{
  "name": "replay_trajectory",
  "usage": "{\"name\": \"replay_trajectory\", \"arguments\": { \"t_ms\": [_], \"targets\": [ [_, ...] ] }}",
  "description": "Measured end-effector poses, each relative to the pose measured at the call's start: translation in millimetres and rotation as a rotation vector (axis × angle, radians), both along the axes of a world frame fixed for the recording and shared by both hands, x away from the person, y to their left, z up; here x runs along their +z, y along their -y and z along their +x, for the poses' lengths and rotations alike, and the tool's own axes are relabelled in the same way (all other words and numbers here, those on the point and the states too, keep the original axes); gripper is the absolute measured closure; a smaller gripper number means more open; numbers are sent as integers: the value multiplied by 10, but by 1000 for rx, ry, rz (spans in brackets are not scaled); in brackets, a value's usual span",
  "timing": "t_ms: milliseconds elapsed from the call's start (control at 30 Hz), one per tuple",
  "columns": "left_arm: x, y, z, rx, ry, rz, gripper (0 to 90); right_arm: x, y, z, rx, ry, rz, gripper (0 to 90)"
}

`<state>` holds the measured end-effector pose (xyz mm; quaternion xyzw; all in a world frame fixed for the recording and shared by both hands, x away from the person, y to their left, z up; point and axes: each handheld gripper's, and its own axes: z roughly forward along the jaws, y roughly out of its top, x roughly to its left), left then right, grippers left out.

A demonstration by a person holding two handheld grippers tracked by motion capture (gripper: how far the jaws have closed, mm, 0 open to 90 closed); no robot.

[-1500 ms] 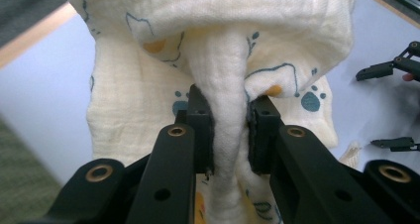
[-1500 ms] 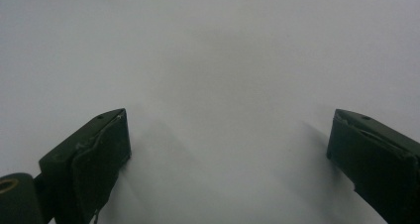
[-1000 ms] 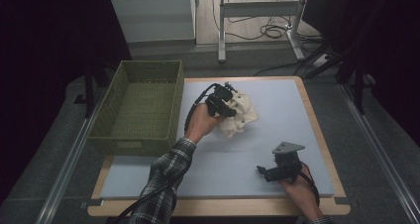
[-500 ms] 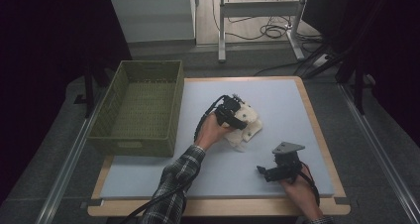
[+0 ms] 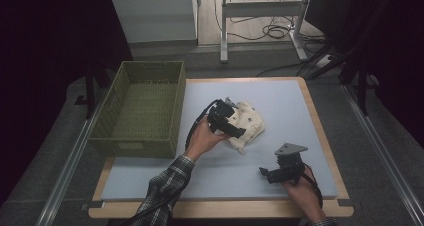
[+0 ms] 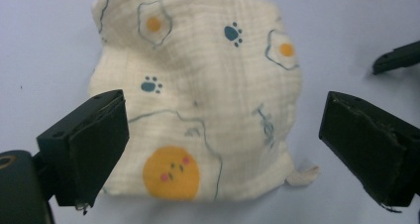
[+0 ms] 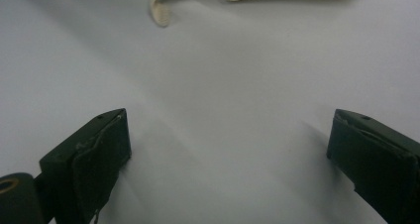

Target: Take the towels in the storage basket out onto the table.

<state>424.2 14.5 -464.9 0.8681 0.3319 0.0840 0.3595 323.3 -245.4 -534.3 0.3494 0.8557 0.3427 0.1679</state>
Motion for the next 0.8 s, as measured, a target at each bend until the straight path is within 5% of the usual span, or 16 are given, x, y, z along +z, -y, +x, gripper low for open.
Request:
{"name": "replay_trajectory", "arguments": {
  "t_ms": [800],
  "targets": [
    [-304, -421, -597, 3, 42, -8, 39, 1, -1, -2, -1, 0, 1, 35]
  ]
}}
